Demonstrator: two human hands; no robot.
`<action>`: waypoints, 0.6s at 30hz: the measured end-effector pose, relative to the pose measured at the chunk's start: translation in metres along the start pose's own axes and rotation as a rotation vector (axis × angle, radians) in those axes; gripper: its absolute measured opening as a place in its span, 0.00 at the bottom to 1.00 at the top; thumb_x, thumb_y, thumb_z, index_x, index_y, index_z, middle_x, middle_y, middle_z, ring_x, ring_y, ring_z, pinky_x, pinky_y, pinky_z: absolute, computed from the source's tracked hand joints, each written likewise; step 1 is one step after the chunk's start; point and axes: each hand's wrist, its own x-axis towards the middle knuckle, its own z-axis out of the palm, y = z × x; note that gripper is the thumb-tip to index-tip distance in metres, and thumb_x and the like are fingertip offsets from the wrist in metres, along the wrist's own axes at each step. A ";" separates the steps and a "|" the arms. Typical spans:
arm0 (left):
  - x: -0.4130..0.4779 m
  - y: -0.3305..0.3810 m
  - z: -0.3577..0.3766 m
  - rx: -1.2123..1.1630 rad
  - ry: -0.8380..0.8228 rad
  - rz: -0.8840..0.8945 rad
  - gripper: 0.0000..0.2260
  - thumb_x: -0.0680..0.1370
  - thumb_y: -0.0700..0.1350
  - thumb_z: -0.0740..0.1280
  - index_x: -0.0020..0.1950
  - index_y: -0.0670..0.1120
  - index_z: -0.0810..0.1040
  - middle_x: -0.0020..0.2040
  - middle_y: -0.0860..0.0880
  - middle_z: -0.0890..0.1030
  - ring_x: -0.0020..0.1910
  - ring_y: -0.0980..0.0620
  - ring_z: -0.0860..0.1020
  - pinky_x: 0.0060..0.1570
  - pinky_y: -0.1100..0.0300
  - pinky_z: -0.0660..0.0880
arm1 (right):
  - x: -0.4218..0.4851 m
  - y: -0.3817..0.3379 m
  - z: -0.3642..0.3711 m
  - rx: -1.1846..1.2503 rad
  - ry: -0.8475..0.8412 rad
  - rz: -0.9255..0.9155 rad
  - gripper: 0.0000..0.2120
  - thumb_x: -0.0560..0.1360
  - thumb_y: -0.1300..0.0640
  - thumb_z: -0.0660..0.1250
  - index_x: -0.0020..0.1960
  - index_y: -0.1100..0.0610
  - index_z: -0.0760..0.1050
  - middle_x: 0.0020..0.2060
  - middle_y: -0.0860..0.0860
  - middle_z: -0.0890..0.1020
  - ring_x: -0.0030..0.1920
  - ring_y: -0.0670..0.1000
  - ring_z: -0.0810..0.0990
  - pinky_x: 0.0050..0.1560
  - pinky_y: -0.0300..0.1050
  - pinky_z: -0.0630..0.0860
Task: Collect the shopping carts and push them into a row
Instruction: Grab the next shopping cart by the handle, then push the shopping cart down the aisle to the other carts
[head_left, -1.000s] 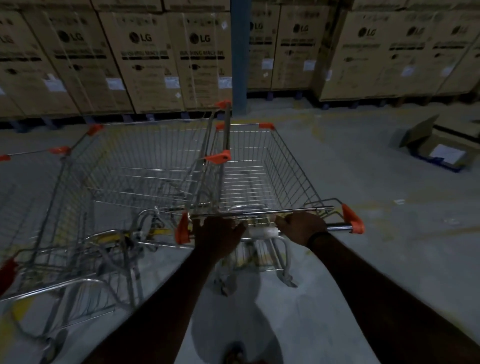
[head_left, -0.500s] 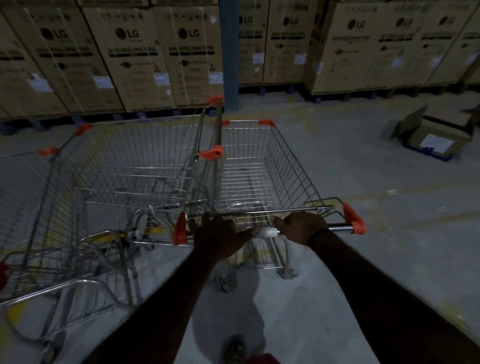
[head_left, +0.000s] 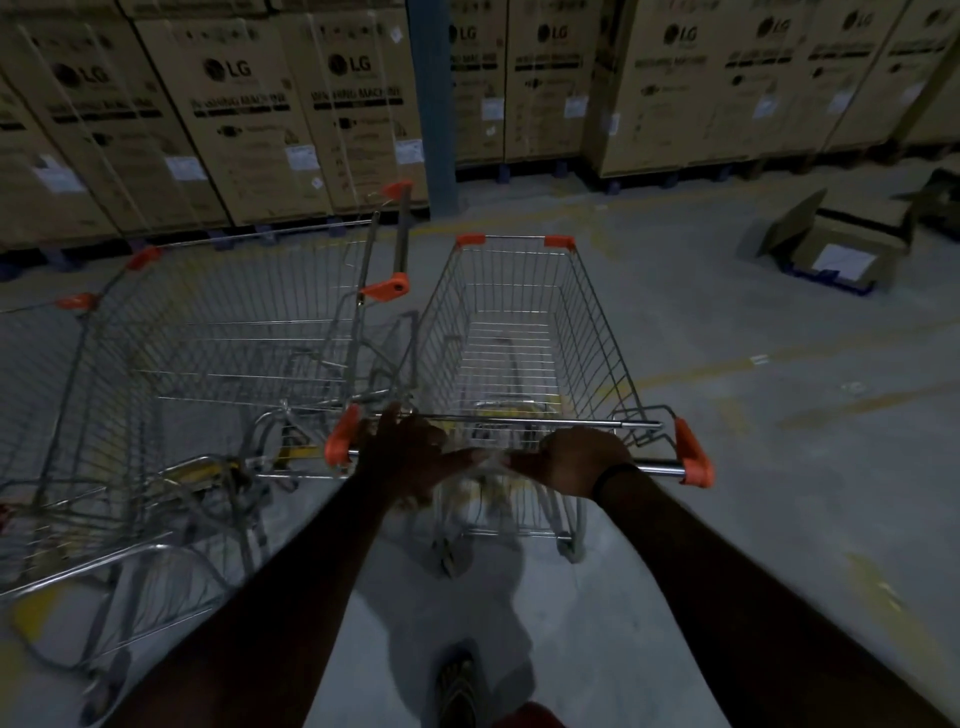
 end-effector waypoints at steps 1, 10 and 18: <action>-0.003 0.002 -0.002 -0.011 -0.007 0.002 0.51 0.56 0.88 0.47 0.59 0.55 0.83 0.65 0.49 0.79 0.69 0.43 0.71 0.72 0.42 0.61 | -0.002 0.002 0.003 0.002 0.003 0.004 0.38 0.70 0.19 0.48 0.35 0.52 0.74 0.40 0.52 0.80 0.51 0.55 0.81 0.53 0.48 0.74; -0.009 0.023 0.000 0.158 0.196 0.278 0.49 0.65 0.85 0.41 0.52 0.52 0.87 0.59 0.51 0.84 0.67 0.47 0.75 0.75 0.47 0.57 | -0.026 0.018 0.017 0.041 0.045 0.082 0.46 0.67 0.17 0.46 0.60 0.48 0.82 0.60 0.53 0.83 0.60 0.56 0.80 0.64 0.53 0.75; 0.000 0.060 0.012 0.153 0.387 0.471 0.38 0.72 0.80 0.49 0.37 0.52 0.86 0.47 0.51 0.86 0.57 0.39 0.81 0.60 0.42 0.74 | -0.058 0.047 0.019 0.052 0.084 0.160 0.41 0.67 0.16 0.44 0.34 0.52 0.73 0.46 0.55 0.84 0.51 0.57 0.82 0.58 0.53 0.78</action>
